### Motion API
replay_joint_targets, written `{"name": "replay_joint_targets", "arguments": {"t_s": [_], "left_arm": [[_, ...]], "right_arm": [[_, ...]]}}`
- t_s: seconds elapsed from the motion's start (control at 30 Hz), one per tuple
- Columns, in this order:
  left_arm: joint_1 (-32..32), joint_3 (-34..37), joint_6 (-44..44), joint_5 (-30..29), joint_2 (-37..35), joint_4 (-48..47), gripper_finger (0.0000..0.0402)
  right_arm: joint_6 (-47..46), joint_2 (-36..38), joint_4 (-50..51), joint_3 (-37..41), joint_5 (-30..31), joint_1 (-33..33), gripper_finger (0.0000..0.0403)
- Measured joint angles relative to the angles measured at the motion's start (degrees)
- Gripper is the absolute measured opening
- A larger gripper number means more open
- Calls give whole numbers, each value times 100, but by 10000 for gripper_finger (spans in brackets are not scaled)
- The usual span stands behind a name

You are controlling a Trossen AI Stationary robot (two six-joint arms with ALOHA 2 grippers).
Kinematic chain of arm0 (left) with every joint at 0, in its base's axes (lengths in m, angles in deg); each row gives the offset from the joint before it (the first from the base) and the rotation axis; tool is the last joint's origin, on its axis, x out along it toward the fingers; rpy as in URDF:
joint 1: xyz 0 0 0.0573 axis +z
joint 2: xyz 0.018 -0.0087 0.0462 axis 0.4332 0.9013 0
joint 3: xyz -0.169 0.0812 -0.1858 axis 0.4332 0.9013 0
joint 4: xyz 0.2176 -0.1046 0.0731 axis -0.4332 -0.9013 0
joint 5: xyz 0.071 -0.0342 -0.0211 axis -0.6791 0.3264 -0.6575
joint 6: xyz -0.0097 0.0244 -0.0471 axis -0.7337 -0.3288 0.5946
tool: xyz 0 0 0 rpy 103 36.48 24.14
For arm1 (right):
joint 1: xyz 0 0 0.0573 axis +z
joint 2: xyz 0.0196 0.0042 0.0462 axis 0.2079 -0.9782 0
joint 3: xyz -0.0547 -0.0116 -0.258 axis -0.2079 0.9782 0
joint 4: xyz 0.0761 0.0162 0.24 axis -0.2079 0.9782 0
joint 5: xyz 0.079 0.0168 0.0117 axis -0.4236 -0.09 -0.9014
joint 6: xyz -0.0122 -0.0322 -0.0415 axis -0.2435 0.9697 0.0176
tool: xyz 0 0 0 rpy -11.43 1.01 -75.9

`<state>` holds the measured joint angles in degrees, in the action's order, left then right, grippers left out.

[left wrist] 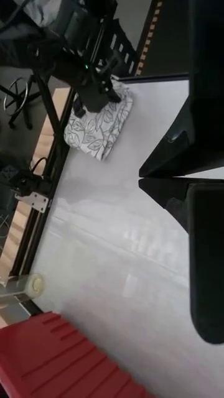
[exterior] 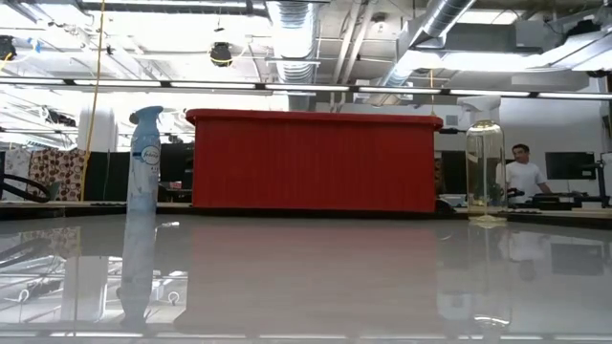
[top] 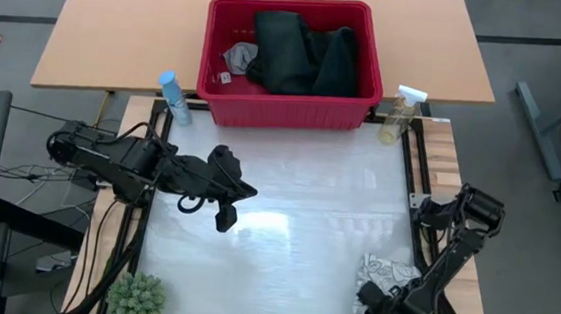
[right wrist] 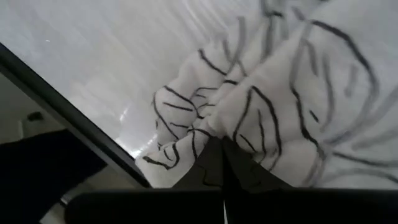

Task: Fold laundry
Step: Fold the white-patterned shirt, then fold the dark blue pants

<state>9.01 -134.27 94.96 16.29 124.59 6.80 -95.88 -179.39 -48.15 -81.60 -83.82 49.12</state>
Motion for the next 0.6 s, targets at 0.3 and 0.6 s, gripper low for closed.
{"name": "replay_joint_targets", "arguments": {"t_s": [0.3,0.6], "left_arm": [[42,0,-267,-48,0,6,0],[244,0,-417,-418,0,3,15]], "right_arm": [[-64,7,902,-714,100,357,14],[111,18,3012,-1749,403,-84,22]]}}
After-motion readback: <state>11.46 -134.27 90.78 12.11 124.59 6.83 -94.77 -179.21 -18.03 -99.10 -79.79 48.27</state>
